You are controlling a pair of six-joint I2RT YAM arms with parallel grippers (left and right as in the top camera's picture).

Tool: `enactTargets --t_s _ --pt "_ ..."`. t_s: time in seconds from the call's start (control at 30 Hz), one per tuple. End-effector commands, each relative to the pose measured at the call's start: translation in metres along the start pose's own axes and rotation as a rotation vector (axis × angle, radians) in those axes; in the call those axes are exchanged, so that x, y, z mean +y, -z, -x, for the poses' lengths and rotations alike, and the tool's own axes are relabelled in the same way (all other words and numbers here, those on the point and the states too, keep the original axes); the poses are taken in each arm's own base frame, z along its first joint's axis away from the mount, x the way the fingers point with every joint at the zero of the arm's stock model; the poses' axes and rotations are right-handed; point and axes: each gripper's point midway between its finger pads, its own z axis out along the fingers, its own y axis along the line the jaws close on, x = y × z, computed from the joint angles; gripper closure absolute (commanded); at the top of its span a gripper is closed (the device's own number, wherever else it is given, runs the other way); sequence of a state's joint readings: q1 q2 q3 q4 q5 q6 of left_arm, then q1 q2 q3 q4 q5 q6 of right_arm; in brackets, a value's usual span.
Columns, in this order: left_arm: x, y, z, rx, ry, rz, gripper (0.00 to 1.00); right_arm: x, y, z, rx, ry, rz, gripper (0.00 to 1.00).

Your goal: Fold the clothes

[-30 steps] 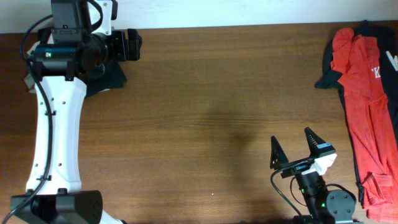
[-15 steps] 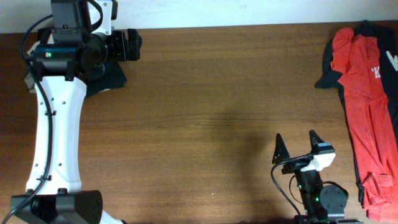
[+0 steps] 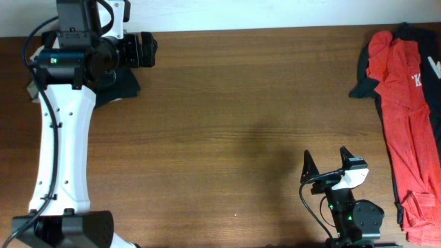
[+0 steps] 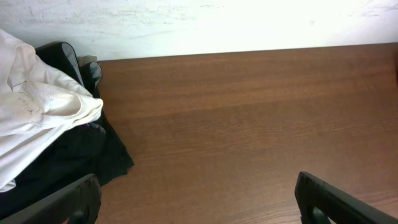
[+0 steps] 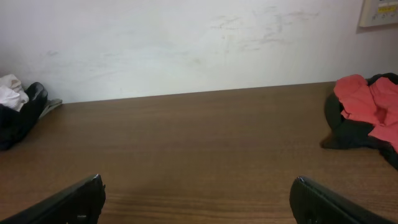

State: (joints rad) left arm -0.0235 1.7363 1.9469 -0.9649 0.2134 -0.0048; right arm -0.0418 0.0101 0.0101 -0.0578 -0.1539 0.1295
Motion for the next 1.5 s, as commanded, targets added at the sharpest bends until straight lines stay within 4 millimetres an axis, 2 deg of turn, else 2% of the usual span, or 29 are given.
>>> enactTargets --t_s 0.0,0.1,0.13,0.17,0.23,0.3,0.33,0.37,0.4,0.53,0.6,0.67,0.73,0.8,0.9,0.93,1.03,1.17,1.47 --pt "-0.003 0.0 0.0 -0.002 0.001 -0.01 0.01 -0.003 0.0 -0.002 0.002 0.0 -0.016 0.01" --pt "-0.005 0.002 0.0 -0.001 -0.002 -0.012 0.01 -0.003 0.0 -0.002 0.002 0.0 -0.016 0.01" --pt "-0.003 0.009 0.0 -0.006 -0.003 0.007 0.01 -0.003 0.0 -0.002 0.002 0.0 -0.016 0.01" --pt "0.003 0.022 -0.012 0.032 0.004 0.054 0.01 -0.003 0.0 -0.002 0.002 0.0 -0.016 0.01" --pt "0.004 0.039 -0.047 0.124 0.019 0.08 0.01 -0.003 0.0 -0.002 0.003 0.0 -0.015 0.01" --pt "0.009 0.046 -0.077 0.141 0.02 0.115 0.01 -0.003 0.0 -0.002 0.002 0.0 -0.016 0.01" --pt "0.011 0.048 -0.098 0.092 0.012 0.128 0.01 -0.003 0.0 -0.002 0.002 0.0 -0.016 0.01" --pt "0.01 0.049 -0.108 0.051 0.006 0.127 0.01 -0.003 0.0 -0.002 0.002 0.0 -0.016 0.01" --pt "0.01 0.054 -0.137 -0.039 -0.007 0.127 0.01 -0.003 0.0 -0.002 0.002 0.0 -0.016 0.01" --pt "0.005 0.079 -0.218 -0.285 -0.044 0.124 0.01 -0.003 0.0 -0.002 0.002 0.0 -0.016 0.01" --pt "0.004 0.09 -0.24 -0.375 -0.056 0.127 0.01 -0.003 0.0 -0.002 0.002 0.0 -0.016 0.01" --pt "0.012 0.085 -0.254 -0.427 -0.055 0.165 0.01 -0.003 0.0 -0.002 0.002 0.0 -0.016 0.01" --pt "0.015 0.071 -0.265 -0.504 -0.063 0.163 0.01 -0.003 0.0 -0.002 0.002 0.0 -0.016 0.01" --pt "0.016 0.064 -0.265 -0.589 -0.075 0.159 0.01 -0.003 0.0 -0.002 0.002 0.0 -0.016 0.01" --pt "0.022 0.066 -0.256 -0.742 -0.08 0.191 0.01 -0.003 0.0 -0.002 0.002 0.0 -0.016 0.01" --pt "0.033 0.071 -0.255 -0.756 -0.056 0.254 0.01 -0.003 0.0 -0.002 0.002 0.0 -0.016 0.01" --pt "0.05 0.066 -0.267 -0.697 -0.021 0.344 0.01 -0.003 0.0 -0.002 0.002 0.0 -0.016 0.01" --pt "0.057 0.068 -0.268 -0.697 -0.008 0.37 0.01 -0.003 0.0 -0.002 0.002 0.0 -0.016 0.01" --pt "0.057 0.068 -0.268 -0.696 -0.008 0.371 0.01 -0.003 0.0 -0.002 0.002 0.0 -0.016 0.01"
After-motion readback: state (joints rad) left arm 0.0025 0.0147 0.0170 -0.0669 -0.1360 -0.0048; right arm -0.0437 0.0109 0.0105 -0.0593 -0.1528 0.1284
